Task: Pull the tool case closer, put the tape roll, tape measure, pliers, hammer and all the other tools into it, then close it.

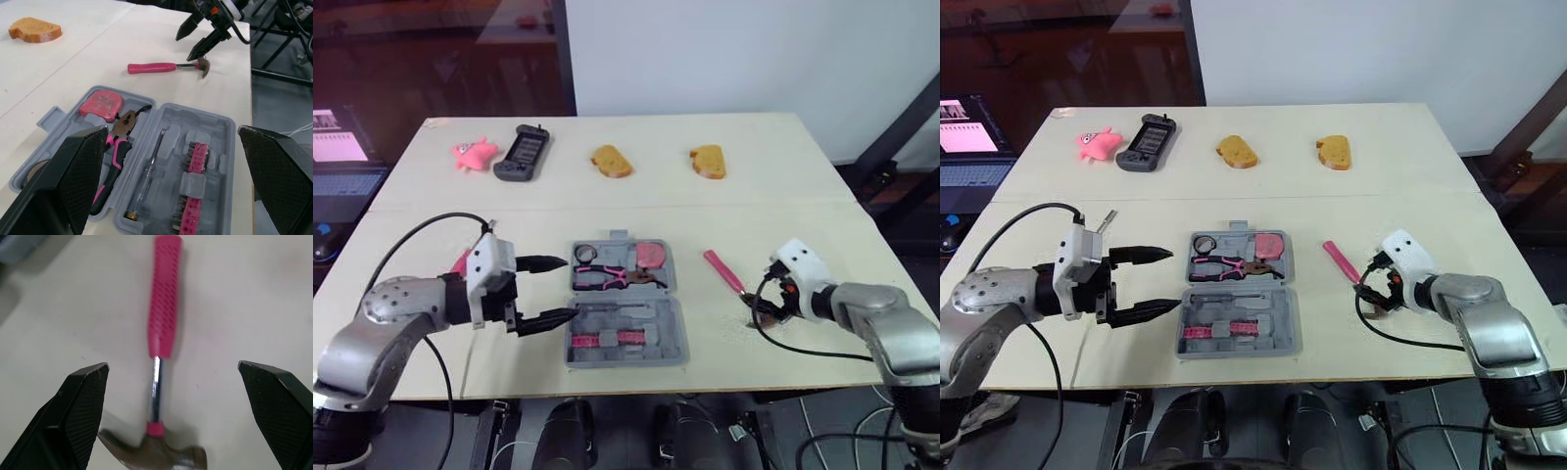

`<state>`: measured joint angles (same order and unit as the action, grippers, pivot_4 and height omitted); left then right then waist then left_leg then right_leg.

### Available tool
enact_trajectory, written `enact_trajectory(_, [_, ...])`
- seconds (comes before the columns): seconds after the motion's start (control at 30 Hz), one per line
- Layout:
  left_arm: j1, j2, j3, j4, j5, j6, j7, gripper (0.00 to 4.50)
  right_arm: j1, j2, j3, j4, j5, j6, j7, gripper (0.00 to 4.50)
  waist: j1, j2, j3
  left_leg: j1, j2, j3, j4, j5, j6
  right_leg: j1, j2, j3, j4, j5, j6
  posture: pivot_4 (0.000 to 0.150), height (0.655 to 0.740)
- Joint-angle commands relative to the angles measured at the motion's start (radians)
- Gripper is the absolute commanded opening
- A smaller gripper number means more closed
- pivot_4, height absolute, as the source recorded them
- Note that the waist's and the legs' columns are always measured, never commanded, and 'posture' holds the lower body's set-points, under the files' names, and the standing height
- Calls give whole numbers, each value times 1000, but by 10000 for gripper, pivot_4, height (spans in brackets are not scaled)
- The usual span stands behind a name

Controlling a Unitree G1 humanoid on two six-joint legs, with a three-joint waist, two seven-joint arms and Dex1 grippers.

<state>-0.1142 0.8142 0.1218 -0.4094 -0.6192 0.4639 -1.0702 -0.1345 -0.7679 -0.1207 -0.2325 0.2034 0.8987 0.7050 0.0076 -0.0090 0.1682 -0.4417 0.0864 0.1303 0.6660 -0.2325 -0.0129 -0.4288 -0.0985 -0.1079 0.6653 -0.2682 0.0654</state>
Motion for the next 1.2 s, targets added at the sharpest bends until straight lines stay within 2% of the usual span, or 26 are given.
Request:
enact_trajectory(0.03, [-28, -1, -9, 1, 8, -19, -11, 45000, 30, 49, -24, -15, 18, -55, -34, 44637, -1, 0, 0, 0, 0, 0, 0, 0, 0, 0, 0, 0, 0, 0, 0, 1500, 7188])
enact_trajectory(0.23, [-24, 12, -4, 2, 4, -12, -21, 45000, 52, 92, -6, 37, 9, -86, -67, 44637, 0, 0, 0, 0, 0, 0, 0, 0, 0, 0, 0, 0, 0, 0, 0, 1500, 7188])
enact_trajectory(0.27, [-18, 14, -2, -1, 3, -10, -21, 45000, 51, 95, -6, 49, 7, -90, -73, 42249, 0, 0, 0, 0, 0, 0, 0, 0, 0, 0, 0, 0, 0, 0, 0, 1500, 7188])
enact_trajectory(0.33, [-10, 15, 0, -8, 3, -9, -19, 45000, 50, 95, 3, 76, -2, -105, -79, 35742, 1, 0, 0, 0, 0, 0, 0, 0, 0, 0, 0, 0, 0, 0, 0, 1500, 7188])
enact_trajectory(0.53, [10, 15, -7, -32, 1, -2, -13, 45000, 41, 93, 31, 135, -5, -98, -84, 4698, 1, 0, 0, 0, 0, 0, 0, 0, 0, 1, 0, 0, 0, 0, 0, 1500, 7188])
enact_trajectory(0.57, [11, 14, -6, -34, 0, -2, -12, 45000, 38, 90, 36, 141, -8, -86, -88, 1126, 1, -1, -1, 0, 0, 0, 0, 0, 0, 1, 0, 0, 0, 0, 0, 1500, 7188])
enact_trajectory(0.83, [21, 17, 14, -23, 6, -13, -6, 45000, -1, 88, 8, 127, 17, -76, -84, 1126, 1, -3, -2, 1, 0, -1, 0, 0, 0, 2, 0, 0, 0, 0, 0, 1500, 7188])
enact_trajectory(1.0, [24, 18, 34, 6, 15, -29, -7, 45000, -114, 34, -23, 75, 81, -42, -21, 1126, -3, 0, -1, 1, 0, 0, 0, 0, 0, 0, 0, 0, 0, 0, 0, 1500, 7188])
enact_trajectory(1.2, [52, 27, 69, 43, 35, -59, -20, 45000, -264, -105, 123, -60, 95, -52, 144, 1126, -3, 0, 0, 0, 0, 0, -1, 0, 0, 0, 0, 0, 0, 0, 0, 1500, 7188])
